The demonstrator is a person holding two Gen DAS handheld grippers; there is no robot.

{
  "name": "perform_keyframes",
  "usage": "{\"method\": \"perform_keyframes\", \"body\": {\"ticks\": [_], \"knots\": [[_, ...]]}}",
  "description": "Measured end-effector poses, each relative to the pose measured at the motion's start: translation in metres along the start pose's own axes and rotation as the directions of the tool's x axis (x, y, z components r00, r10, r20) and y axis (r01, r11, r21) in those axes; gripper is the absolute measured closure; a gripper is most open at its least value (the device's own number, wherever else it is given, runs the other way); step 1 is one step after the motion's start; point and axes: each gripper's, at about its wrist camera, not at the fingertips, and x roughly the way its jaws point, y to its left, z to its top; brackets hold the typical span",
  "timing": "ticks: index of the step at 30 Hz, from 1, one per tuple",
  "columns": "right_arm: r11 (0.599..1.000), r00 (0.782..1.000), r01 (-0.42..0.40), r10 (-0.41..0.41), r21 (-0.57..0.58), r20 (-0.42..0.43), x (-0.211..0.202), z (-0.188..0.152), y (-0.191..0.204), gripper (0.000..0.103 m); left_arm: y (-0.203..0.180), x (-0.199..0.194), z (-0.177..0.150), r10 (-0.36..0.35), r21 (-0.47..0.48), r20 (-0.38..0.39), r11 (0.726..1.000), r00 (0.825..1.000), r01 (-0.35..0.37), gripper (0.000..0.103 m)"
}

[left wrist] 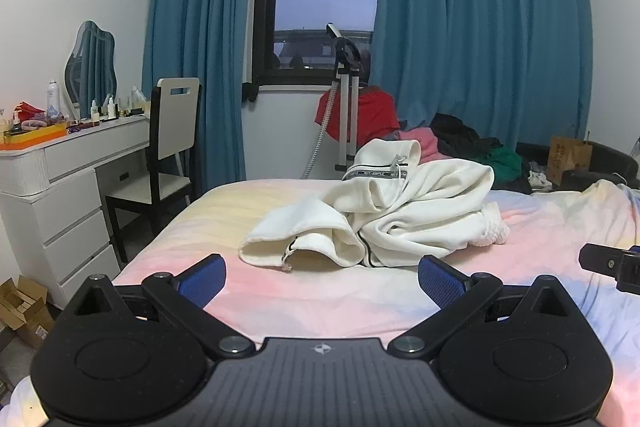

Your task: Fold clothes

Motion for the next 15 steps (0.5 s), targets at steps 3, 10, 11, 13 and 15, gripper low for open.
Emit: {"method": "perform_keyframes", "body": {"ticks": [3,10,11,13,15], "knots": [[1.000,1.000,0.004,-0.004,-0.004,0.004,0.000,-0.002,0.000,0.020,-0.001,0.001,0.000,0.003,0.007,-0.012,1.000,1.000,-0.003,0.000],[1.000,1.000,0.003,-0.003,-0.005,0.003,-0.003,0.003,0.004,0.020,0.011,0.001,-0.001,-0.001,-0.032,-0.031,0.999,1.000,0.000,0.000],[1.000,1.000,0.002,-0.002,-0.007,0.003,-0.002,0.002,0.004,0.020,0.008,0.001,-0.003,0.010,-0.028,-0.031,1.000,0.999,-0.011,0.000],[1.000,1.000,0.001,-0.001,-0.011,0.004,-0.002,0.001,0.005,0.020,0.005,0.002,-0.005,0.024,-0.020,-0.029,1.000,0.999,-0.024,0.000],[1.000,1.000,-0.001,0.001,-0.015,0.005,-0.002,-0.001,0.005,0.020,0.005,0.002,-0.006,0.020,-0.017,-0.027,1.000,0.999,-0.020,0.000]]}}
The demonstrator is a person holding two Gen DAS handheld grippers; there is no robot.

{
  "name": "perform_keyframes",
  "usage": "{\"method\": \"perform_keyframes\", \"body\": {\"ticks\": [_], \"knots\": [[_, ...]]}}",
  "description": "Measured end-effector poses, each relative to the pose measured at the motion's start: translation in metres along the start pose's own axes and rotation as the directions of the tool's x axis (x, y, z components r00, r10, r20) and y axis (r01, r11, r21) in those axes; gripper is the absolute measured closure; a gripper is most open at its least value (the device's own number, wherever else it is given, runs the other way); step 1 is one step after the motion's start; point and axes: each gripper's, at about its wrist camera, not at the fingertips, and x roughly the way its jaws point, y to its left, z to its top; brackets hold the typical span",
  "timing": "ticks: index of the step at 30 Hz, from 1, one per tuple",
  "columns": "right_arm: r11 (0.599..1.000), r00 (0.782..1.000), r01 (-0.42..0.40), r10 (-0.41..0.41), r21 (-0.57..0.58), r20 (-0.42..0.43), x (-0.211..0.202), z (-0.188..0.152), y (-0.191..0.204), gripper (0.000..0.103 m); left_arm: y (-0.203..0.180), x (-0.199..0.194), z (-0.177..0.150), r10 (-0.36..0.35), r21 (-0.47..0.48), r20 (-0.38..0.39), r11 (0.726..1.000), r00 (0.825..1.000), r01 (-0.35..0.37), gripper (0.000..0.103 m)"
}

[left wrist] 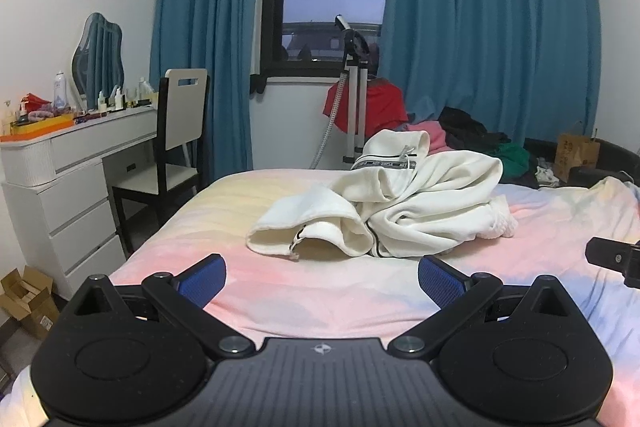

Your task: Fold clothes

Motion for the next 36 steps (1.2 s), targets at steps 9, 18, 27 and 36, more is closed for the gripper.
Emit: {"method": "perform_keyframes", "body": {"ticks": [9,18,27,36], "knots": [[1.000,0.999,-0.031,0.030,0.005,0.010,-0.002,0.000,0.002,0.020,0.008,0.002,0.002,-0.002,-0.050,-0.010,0.999,1.000,0.001,0.000],[0.999,1.000,-0.030,0.030,0.030,-0.004,0.002,0.000,-0.002,0.020,0.005,-0.001,-0.001,0.020,-0.023,0.013,1.000,1.000,-0.020,0.000],[0.997,0.999,-0.044,0.043,0.065,0.012,0.002,-0.001,-0.007,0.030,0.000,0.003,-0.007,0.025,-0.029,-0.011,0.999,1.000,-0.025,0.000],[0.995,1.000,-0.010,0.009,0.103,0.010,0.003,-0.002,-0.015,0.092,-0.005,0.002,-0.014,0.017,-0.011,0.015,1.000,1.000,-0.017,0.000]]}}
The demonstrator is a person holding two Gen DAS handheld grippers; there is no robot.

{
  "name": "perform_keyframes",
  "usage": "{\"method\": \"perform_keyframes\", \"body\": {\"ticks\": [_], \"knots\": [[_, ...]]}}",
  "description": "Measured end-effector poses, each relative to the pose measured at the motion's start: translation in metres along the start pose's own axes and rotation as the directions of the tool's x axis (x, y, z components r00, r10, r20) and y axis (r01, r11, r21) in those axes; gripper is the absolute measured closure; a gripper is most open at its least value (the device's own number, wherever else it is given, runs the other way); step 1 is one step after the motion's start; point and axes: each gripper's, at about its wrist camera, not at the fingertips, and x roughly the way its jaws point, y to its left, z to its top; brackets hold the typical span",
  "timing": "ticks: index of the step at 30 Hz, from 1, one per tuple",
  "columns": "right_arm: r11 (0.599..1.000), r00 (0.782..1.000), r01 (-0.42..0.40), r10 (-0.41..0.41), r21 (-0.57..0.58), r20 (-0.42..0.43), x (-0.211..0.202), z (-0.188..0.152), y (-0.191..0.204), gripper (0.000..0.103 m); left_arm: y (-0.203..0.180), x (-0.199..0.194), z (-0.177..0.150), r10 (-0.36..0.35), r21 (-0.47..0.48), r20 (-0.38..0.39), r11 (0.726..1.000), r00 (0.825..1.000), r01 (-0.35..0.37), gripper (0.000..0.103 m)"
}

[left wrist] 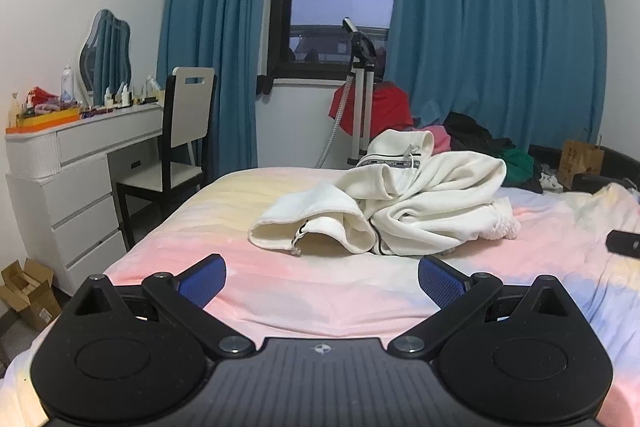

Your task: Fold clothes

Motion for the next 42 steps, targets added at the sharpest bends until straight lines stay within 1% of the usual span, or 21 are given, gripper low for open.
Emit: {"method": "perform_keyframes", "body": {"ticks": [5,8,12,15,17,19,23,26,27,28,30,31,33,34,36,37,38,39,40,41,42], "knots": [[0.997,0.999,0.027,-0.028,0.066,0.021,-0.004,0.004,-0.012,0.092,-0.014,0.008,-0.011,-0.065,0.039,-0.018,0.997,0.998,0.066,0.000],[0.994,0.998,0.054,-0.057,0.093,0.027,-0.006,0.007,-0.019,0.092,-0.033,0.026,-0.013,-0.106,0.073,-0.040,0.991,0.994,0.109,0.000],[0.991,0.995,0.102,-0.103,0.088,0.006,0.001,0.008,-0.028,0.091,-0.071,0.068,-0.008,-0.156,0.129,-0.085,0.978,0.984,0.166,0.000],[0.988,0.994,0.108,-0.106,0.114,-0.017,0.009,0.006,-0.040,0.090,-0.107,0.113,-0.004,-0.202,0.166,-0.103,0.962,0.974,0.218,0.003],[0.984,0.993,0.118,-0.117,0.134,-0.016,0.016,0.005,-0.050,0.090,-0.133,0.140,-0.003,-0.244,0.188,-0.110,0.947,0.963,0.261,0.004],[0.979,0.990,0.140,-0.140,0.147,-0.011,0.025,0.004,-0.059,0.090,-0.162,0.166,-0.002,-0.276,0.226,-0.091,0.930,0.957,0.290,0.005],[0.965,0.983,0.181,-0.180,0.191,-0.025,0.048,0.000,-0.079,0.090,-0.223,0.214,-0.003,-0.293,0.316,-0.027,0.905,0.956,0.286,0.008],[0.952,0.979,0.203,-0.197,0.227,-0.051,0.069,-0.005,-0.092,0.090,-0.257,0.251,-0.005,-0.285,0.336,-0.022,0.901,0.958,0.275,0.014],[0.950,0.978,0.210,-0.202,0.230,-0.058,0.076,-0.007,-0.095,0.090,-0.267,0.262,-0.006,-0.282,0.343,-0.020,0.899,0.959,0.271,0.018],[0.948,0.976,0.217,-0.207,0.231,-0.066,0.083,-0.009,-0.097,0.090,-0.277,0.274,-0.006,-0.279,0.349,-0.019,0.898,0.960,0.268,0.019],[0.945,0.976,0.218,-0.204,0.244,-0.083,0.094,-0.012,-0.102,0.090,-0.292,0.293,-0.009,-0.244,0.369,-0.005,0.901,0.970,0.229,0.021],[0.943,0.976,0.217,-0.201,0.251,-0.087,0.099,-0.015,-0.104,0.090,-0.299,0.303,-0.010,-0.226,0.379,0.003,0.902,0.974,0.208,0.027],[0.941,0.972,0.229,-0.208,0.248,-0.106,0.109,-0.020,-0.106,0.090,-0.297,0.300,-0.003,-0.234,0.370,0.032,0.906,0.972,0.206,0.031],[0.940,0.970,0.236,-0.213,0.246,-0.116,0.115,-0.022,-0.108,0.090,-0.295,0.299,0.000,-0.239,0.365,0.046,0.908,0.970,0.206,0.044],[0.940,0.968,0.240,-0.214,0.244,-0.128,0.122,-0.027,-0.109,0.090,-0.293,0.295,0.007,-0.247,0.355,0.076,0.912,0.966,0.206,0.058],[0.940,0.967,0.246,-0.219,0.238,-0.132,0.124,-0.028,-0.109,0.090,-0.291,0.294,0.010,-0.251,0.350,0.090,0.914,0.964,0.205,0.064],[0.939,0.965,0.249,-0.222,0.236,-0.137,0.126,-0.029,-0.108,0.090,-0.290,0.292,0.013,-0.255,0.345,0.105,0.916,0.961,0.205,0.065],[0.939,0.965,0.250,-0.223,0.235,-0.138,0.126,-0.029,-0.107,0.090,-0.288,0.290,0.017,-0.259,0.340,0.120,0.918,0.958,0.205,0.070],[0.940,0.965,0.250,-0.223,0.233,-0.137,0.126,-0.030,-0.106,0.090,-0.287,0.289,0.020,-0.262,0.335,0.134,0.920,0.956,0.205,0.092],[0.941,0.965,0.251,-0.225,0.227,-0.132,0.124,-0.030,-0.104,0.090,-0.285,0.287,0.023,-0.266,0.330,0.149,0.921,0.952,0.206,0.097],[0.943,0.966,0.251,-0.228,0.219,-0.126,0.123,-0.029,-0.103,0.090,-0.284,0.285,0.027,-0.269,0.324,0.164,0.923,0.949,0.206,0.099]]}}
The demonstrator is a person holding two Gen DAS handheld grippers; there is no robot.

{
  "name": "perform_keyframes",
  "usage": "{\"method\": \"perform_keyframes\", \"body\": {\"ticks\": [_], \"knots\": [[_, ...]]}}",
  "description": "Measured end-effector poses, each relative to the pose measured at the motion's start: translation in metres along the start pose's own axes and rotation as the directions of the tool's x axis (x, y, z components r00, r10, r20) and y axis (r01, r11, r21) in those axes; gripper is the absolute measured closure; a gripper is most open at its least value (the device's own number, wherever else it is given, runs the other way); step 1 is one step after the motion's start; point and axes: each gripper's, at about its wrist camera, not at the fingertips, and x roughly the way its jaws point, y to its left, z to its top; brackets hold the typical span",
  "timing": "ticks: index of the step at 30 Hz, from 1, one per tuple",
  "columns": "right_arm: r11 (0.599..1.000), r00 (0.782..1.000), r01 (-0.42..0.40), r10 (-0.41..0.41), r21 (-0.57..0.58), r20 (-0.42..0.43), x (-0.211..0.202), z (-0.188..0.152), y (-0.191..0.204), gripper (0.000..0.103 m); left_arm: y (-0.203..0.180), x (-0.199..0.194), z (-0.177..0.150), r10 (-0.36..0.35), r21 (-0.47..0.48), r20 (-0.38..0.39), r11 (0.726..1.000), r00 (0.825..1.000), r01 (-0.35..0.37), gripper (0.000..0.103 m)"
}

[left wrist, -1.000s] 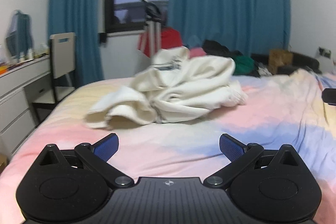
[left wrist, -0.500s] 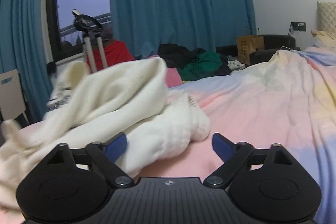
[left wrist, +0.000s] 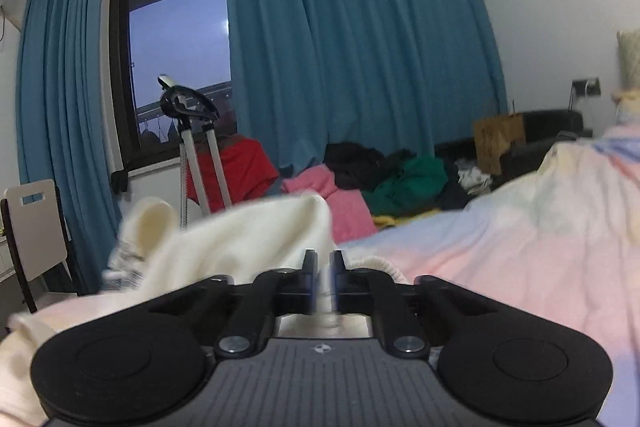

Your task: Fold clothes

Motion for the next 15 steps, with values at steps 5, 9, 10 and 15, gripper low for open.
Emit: {"method": "perform_keyframes", "body": {"ticks": [5,9,10,15], "knots": [[1.000,0.998,-0.031,0.031,-0.001,0.050,-0.019,0.004,0.000,0.090,0.057,-0.078,0.019,0.025,-0.051,0.096,0.998,0.995,-0.020,0.103],[0.996,0.995,-0.086,0.086,-0.007,0.051,-0.033,0.007,0.005,0.090,0.099,-0.142,0.025,0.015,-0.073,0.047,0.997,0.999,-0.012,0.103],[0.995,0.993,-0.103,0.103,-0.012,0.055,-0.037,0.007,0.007,0.090,0.109,-0.159,0.023,0.022,-0.072,0.031,0.997,0.999,-0.020,0.103],[0.980,0.980,-0.194,0.195,-0.038,0.042,-0.052,0.007,0.017,0.090,0.153,-0.231,0.014,0.058,-0.159,-0.057,0.985,0.997,-0.066,0.102]]}}
